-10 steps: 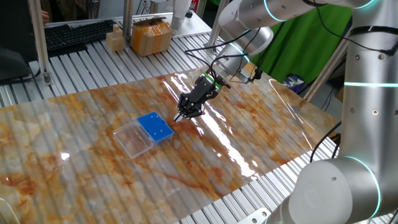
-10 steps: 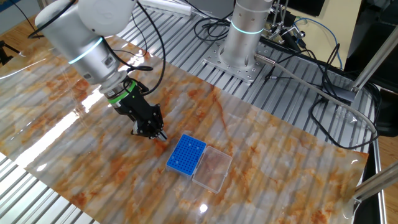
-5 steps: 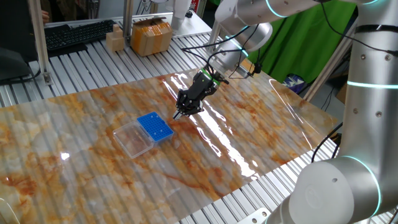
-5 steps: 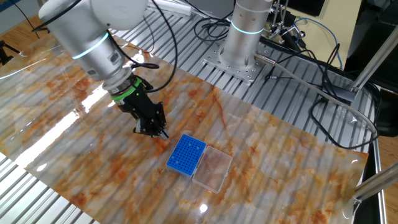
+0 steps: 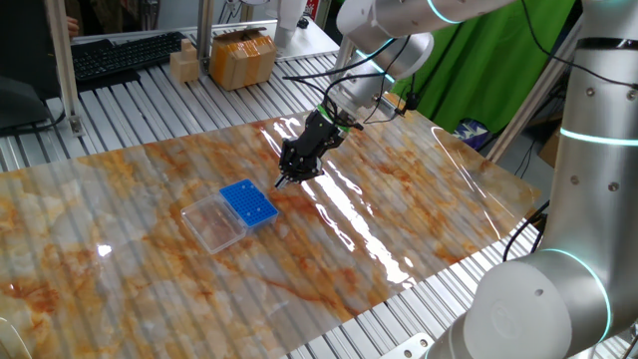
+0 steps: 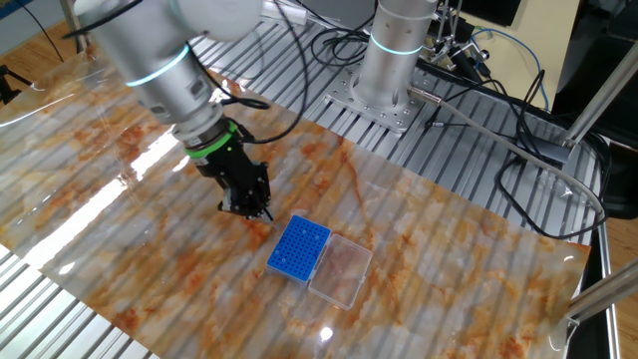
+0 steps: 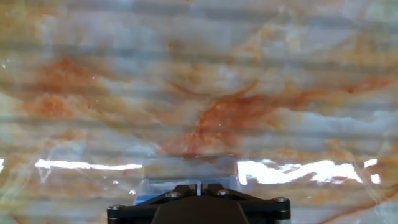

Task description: Insert a small pipette tip into the holder for small pipette tips

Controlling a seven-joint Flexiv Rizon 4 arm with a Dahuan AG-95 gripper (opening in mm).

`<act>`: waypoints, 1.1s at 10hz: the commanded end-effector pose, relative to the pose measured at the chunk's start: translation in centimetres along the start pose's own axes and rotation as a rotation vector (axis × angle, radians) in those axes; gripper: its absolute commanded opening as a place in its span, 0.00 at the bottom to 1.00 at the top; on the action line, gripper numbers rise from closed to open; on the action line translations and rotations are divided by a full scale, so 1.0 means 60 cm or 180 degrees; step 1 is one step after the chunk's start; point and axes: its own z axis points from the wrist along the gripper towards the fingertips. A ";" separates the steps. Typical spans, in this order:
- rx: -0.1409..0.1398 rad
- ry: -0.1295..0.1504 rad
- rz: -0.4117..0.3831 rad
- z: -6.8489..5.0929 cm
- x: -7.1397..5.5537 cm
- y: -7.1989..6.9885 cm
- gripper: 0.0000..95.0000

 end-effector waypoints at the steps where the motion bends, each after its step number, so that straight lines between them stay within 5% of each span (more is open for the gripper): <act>1: -0.0026 -0.0034 0.0027 -0.002 0.006 0.002 0.00; 8: -0.0080 -0.0273 0.0070 -0.004 0.029 0.001 0.00; 11: -0.0123 -0.0456 0.0056 -0.003 0.037 0.000 0.00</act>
